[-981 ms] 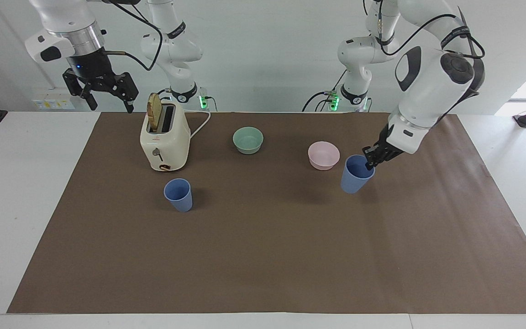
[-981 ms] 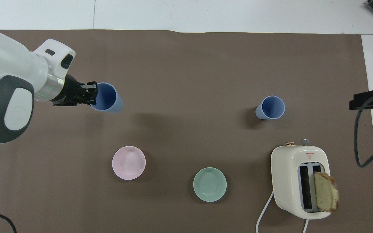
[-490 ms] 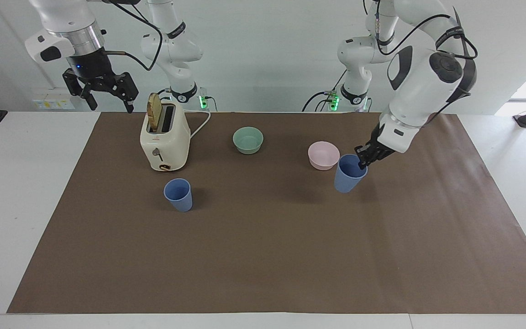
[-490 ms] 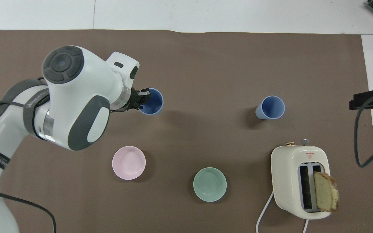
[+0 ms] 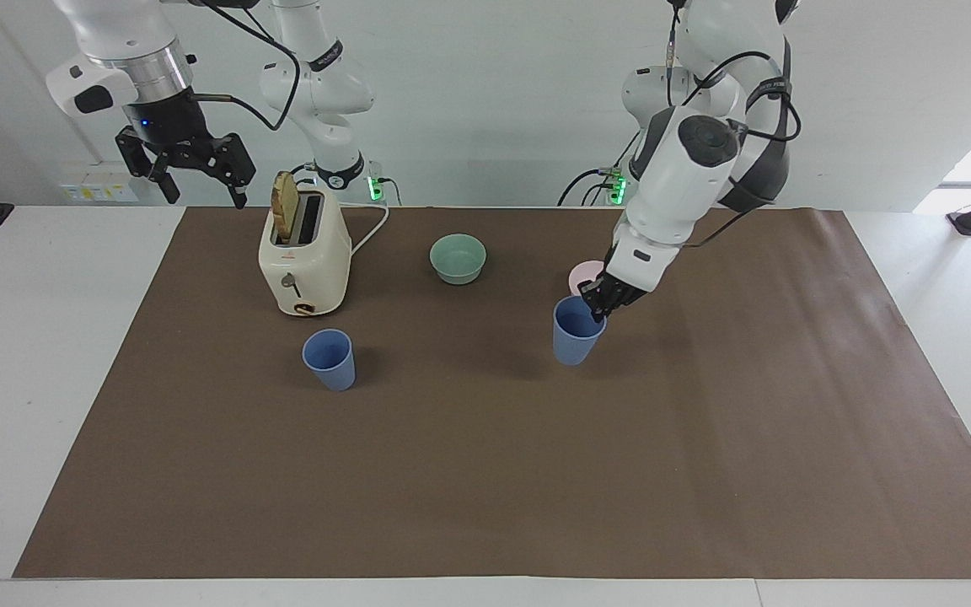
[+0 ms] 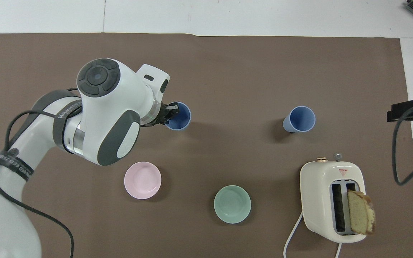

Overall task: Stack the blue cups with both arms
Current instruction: 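Slide the blue cup with the left gripper toward the table center, then release the blue cup with the left gripper and lift away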

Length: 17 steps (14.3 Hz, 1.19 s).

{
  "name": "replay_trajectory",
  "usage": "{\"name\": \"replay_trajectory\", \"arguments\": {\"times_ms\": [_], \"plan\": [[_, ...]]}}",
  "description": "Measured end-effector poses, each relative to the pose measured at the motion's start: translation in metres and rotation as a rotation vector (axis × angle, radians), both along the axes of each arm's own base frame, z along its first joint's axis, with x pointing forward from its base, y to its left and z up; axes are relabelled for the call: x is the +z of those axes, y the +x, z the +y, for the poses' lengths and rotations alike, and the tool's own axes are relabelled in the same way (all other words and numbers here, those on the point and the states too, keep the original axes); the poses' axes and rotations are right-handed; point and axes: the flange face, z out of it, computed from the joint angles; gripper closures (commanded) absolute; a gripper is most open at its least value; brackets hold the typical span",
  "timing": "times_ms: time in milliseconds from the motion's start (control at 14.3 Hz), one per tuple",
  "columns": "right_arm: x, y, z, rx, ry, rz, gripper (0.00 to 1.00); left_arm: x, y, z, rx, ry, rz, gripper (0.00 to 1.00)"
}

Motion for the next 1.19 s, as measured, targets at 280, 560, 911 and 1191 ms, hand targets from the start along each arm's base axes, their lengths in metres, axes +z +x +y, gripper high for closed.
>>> {"name": "replay_trajectory", "arguments": {"times_ms": [280,560,911,1191], "plan": [[0.0000,0.0000,-0.0001,0.000,0.000,0.000,0.00,-0.0078,-0.0039,-0.0014,-0.004,0.002,0.002,1.00],[0.0000,0.0000,-0.0004,-0.001,0.000,0.000,0.00,-0.0082,-0.0025,-0.0015,-0.001,-0.005,-0.016,1.00],[0.0000,0.0000,-0.0005,-0.001,0.000,0.000,0.00,-0.0089,0.0007,0.0033,-0.007,0.013,-0.031,1.00],[0.0000,0.0000,0.0001,0.000,0.000,0.000,0.00,-0.0110,0.0019,0.0048,-0.005,0.012,-0.036,0.82]]}}
